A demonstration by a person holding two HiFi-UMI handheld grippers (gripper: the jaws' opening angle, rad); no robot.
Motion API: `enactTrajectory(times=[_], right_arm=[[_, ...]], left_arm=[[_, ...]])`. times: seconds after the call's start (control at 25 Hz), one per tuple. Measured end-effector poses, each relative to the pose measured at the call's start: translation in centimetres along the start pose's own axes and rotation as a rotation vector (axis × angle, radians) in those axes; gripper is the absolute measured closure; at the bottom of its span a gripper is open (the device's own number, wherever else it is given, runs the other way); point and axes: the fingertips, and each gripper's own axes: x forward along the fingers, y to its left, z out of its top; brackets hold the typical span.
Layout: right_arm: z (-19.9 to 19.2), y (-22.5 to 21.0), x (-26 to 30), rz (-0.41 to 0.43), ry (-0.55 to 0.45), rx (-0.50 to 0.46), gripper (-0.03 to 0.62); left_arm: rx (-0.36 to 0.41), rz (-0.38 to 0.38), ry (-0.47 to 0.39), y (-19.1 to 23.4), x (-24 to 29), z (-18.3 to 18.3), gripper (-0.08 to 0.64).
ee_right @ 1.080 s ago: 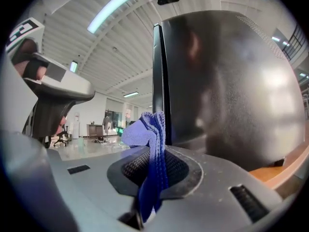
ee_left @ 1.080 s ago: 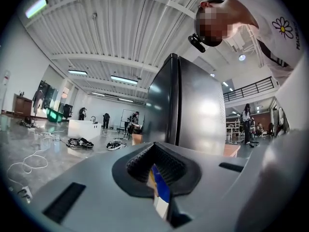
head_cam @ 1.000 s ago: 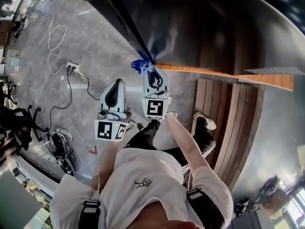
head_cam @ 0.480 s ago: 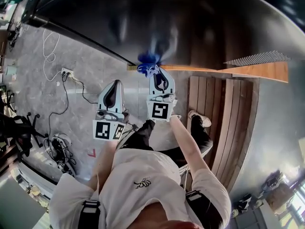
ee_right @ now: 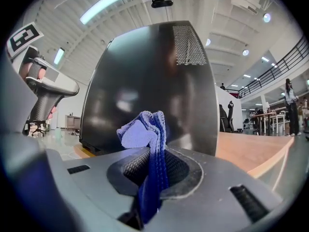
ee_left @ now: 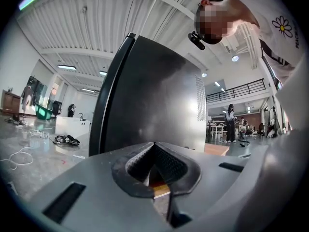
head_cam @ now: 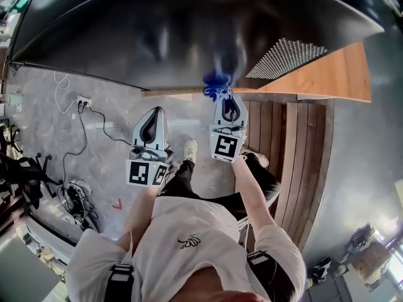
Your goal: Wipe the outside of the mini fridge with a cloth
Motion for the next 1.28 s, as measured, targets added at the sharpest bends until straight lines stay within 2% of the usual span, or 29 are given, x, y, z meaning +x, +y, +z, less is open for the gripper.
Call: enactTrajectory(times=[0.28,0.44,0.8,0.88,1.04,1.16,1.28], right_arm=[[-0.6,-6.8,-1.5,-0.046,0.023,-0.020,0.531],[-1.2,-9.7,-2.2,-0.080,0.068,-0.046,0.531],[-1.2,-10.8,-3.4,-0.140,0.158,-0.058,0.531],[0.0,-11.0,-4.4,-0.174,0.159,-0.051,0.531],[4.5,-10.3,-7.1,-0.269,0.109,-0.010,0.531],[9.2,-7.6,-9.0,-0.315,0.055,0.017,0.531],[14.0,-3.4,-9.0,-0.313,-0.027,0.068,0.531]], left_arm=[[-0.006,-0.025,-0.007,-4.7,2.2,-0.3,0.555],[0.006,-0.042,-0.019,-6.2,3.1,0.0,0.555],[0.004,-0.055,-0.055,-5.3,3.4,2.1,0.555],[-0.002,-0.085,-0.073,-5.4,3.4,3.0,0.555],[0.035,-0.175,-0.137,-5.7,3.0,6.2,0.555],[0.000,-0.242,-0.195,-5.3,1.6,9.4,0.555],[-0.029,-0.277,-0.263,-4.1,0.3,12.9,0.555]])
